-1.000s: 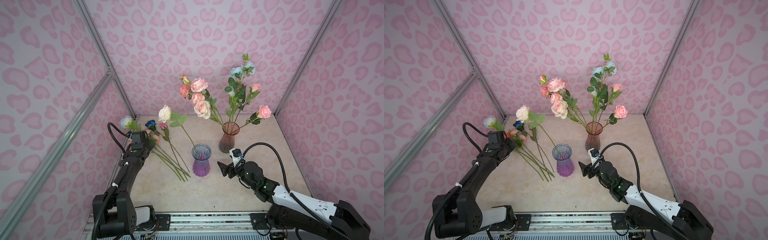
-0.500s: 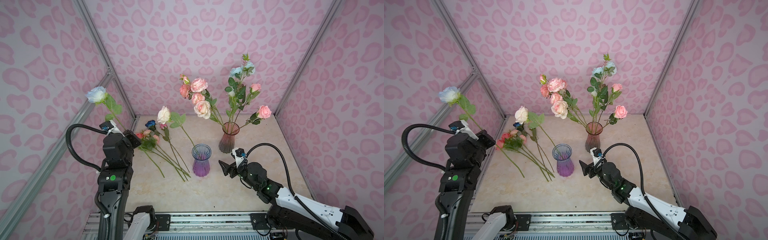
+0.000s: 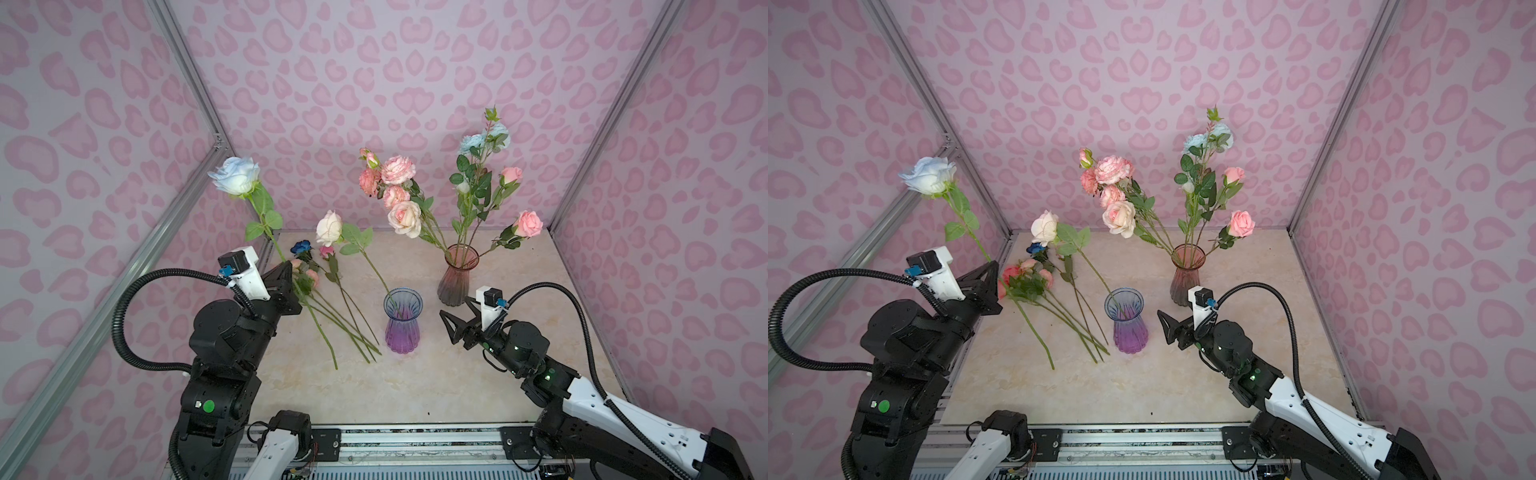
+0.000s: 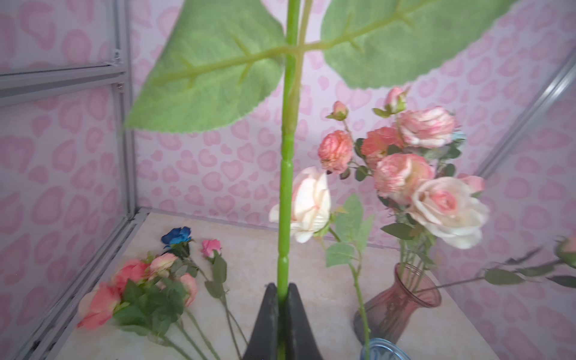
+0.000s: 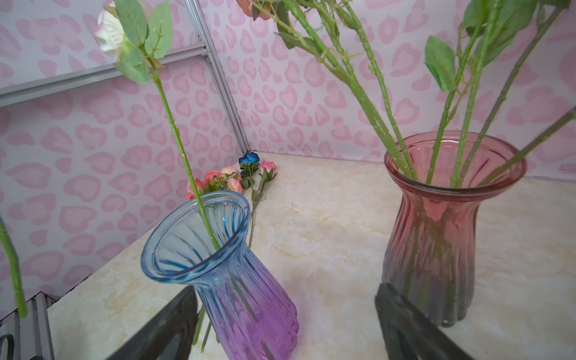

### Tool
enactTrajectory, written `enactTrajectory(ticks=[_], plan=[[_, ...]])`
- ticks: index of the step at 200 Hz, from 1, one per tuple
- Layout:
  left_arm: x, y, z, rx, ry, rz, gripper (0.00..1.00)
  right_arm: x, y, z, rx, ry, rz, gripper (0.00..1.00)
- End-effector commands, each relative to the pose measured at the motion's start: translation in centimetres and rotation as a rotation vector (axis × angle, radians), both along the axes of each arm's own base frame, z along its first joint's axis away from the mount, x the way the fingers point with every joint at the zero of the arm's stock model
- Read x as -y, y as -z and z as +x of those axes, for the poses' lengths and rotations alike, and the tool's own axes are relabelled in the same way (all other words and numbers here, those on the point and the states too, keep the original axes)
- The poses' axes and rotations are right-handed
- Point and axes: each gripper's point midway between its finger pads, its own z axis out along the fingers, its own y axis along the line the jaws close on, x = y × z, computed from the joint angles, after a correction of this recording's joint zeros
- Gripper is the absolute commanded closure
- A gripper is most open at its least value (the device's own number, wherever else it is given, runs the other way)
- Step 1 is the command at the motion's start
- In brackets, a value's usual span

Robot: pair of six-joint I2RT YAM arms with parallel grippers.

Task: Arrange flowers in a vase
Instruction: Pick up the flower from the flowers, then place the flower in the vase.

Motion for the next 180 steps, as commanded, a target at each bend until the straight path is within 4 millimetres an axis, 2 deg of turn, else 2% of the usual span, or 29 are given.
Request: enactTrajectory(ticks=[1, 20, 41, 80, 98, 121, 137, 180], plan=[[3.1, -4.3, -0.3, 0.151, 0.149, 0.024, 0.97, 0.1, 0.3, -0.1, -0.024, 0.002, 0.019, 0.1], [5.5, -6.3, -0.6, 0.237, 0.236, 0.029, 0.97, 0.0, -0.5, -0.3, -0.012, -0.008, 0.041, 0.1], [7.6, -8.4, -1.1, 0.315, 0.306, 0.024, 0.97, -0.6, -2.3, -0.8, 0.008, -0.049, 0.063, 0.11], [11.0, -11.0, -1.6, 0.449, 0.396, -0.012, 0.97, -3.7, -6.0, -3.4, 0.09, -0.192, 0.023, 0.11], [11.6, -12.4, -1.8, 0.497, 0.41, -0.039, 0.97, -4.2, -5.9, -3.6, 0.106, -0.192, -0.025, 0.11], [11.7, -14.7, -2.1, 0.559, 0.415, -0.075, 0.97, -3.9, -5.1, -3.3, 0.103, -0.166, -0.04, 0.11], [12.0, -14.5, -1.7, 0.575, 0.412, -0.1, 0.97, -3.6, -4.9, -3.2, 0.107, -0.152, -0.04, 0.11], [13.3, -10.0, 0.7, 0.541, 0.397, -0.144, 0.97, -2.8, -4.3, -2.9, 0.11, -0.114, -0.062, 0.1]])
